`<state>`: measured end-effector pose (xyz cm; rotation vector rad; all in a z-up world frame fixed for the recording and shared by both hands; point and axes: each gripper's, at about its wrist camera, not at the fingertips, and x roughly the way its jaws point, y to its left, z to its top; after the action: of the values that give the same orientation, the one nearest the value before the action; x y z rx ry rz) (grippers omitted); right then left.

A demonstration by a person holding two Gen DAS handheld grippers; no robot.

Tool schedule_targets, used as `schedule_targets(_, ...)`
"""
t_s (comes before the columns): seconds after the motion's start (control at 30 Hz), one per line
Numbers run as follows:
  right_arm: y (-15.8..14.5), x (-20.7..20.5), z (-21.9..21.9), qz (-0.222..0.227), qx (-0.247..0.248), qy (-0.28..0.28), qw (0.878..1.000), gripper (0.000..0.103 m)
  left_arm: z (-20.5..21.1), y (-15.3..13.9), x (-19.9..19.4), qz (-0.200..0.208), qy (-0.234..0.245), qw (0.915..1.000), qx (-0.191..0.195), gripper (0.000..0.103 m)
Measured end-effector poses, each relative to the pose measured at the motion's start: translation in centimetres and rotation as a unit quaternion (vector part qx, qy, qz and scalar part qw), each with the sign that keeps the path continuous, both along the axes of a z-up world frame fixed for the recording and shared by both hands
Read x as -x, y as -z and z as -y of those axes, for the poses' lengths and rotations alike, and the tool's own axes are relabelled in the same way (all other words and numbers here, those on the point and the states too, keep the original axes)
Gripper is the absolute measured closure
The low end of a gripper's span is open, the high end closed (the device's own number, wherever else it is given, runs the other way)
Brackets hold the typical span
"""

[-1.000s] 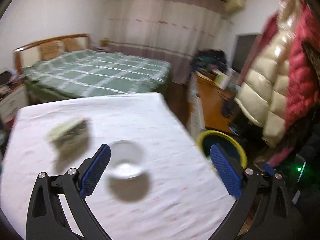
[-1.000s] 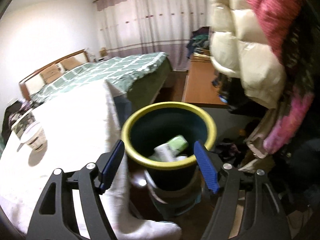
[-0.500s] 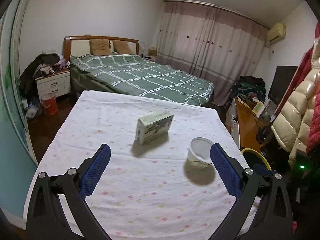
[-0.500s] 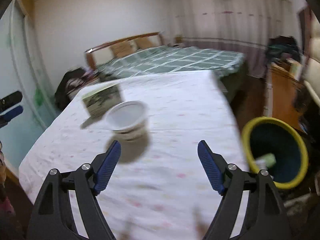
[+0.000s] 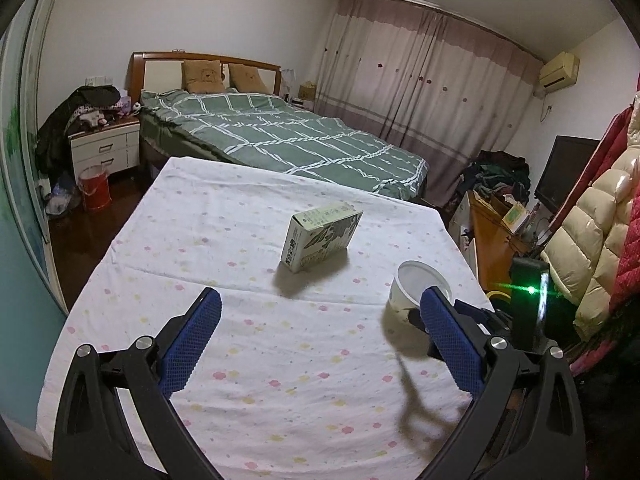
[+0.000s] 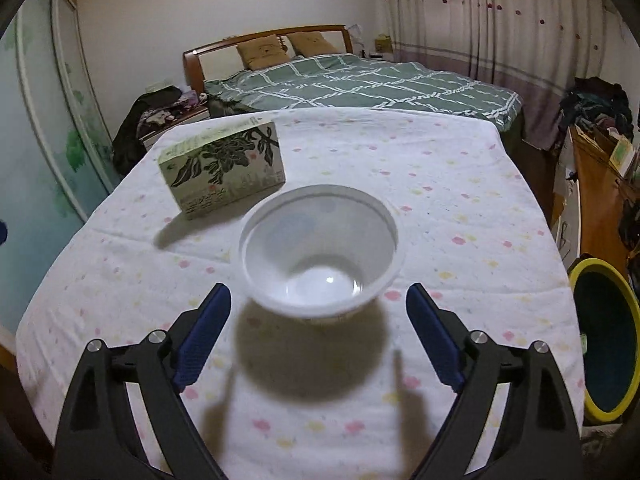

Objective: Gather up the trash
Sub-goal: 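Reach the right gripper to the white plastic bowl and grasp its rim, then carry the white bowl over the bin and open the right gripper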

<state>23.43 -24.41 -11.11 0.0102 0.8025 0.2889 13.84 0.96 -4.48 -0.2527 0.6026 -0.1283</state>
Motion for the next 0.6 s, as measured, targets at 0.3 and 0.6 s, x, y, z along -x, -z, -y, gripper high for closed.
schedule_targets(0.3, 0.6, -2.0, -0.3, -0.015, -0.006, 0.020, 1.000, 0.023, -0.6, 1.3, -0.9, -0.013, 0.000, 0.9999, 0.011, 0.005)
schedule_targets(0.6, -0.1, -1.1, 1.1, -0.005, -0.027, 0.032, 0.999, 0.027, -0.6, 2.0, -1.4, -0.021, -0.002, 0.9997, 0.013, 0.005)
